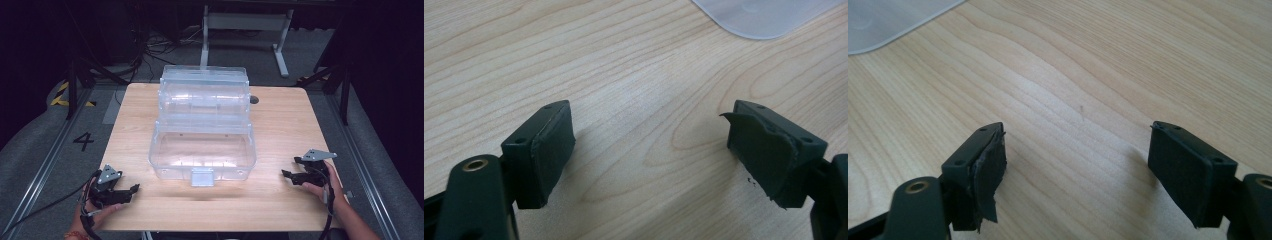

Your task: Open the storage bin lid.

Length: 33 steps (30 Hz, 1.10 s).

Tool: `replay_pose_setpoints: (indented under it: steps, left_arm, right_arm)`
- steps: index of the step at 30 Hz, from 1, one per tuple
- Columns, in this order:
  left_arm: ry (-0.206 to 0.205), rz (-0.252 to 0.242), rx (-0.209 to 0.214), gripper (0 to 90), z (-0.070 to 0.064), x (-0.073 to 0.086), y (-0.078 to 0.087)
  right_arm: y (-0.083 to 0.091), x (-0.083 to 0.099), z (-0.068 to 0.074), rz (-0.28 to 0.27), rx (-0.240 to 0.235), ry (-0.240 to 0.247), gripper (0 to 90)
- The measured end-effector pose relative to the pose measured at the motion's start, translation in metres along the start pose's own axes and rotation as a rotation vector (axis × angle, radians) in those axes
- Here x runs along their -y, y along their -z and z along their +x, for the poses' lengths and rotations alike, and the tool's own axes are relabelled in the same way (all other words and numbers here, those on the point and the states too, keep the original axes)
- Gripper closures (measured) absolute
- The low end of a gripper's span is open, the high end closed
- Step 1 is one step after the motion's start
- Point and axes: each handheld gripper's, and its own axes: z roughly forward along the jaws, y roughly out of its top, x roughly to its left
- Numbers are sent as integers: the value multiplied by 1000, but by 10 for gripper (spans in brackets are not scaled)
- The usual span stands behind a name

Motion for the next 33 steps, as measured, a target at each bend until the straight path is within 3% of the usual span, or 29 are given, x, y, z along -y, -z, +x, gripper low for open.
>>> replay_pose_setpoints:
  steps: [2,9,33]
  left_arm:
    - [-4,-1,7,177,0,-2,-2]
    - [-1,-1,13,154,0,-4,-5]
    - [-11,2,22,152,1,-4,-5]
  right_arm:
    - [2,3,-1,-2,-1,-22,198]
    - [6,9,-1,-10,2,-28,197]
    - [3,7,-3,-3,-12,-16,163]
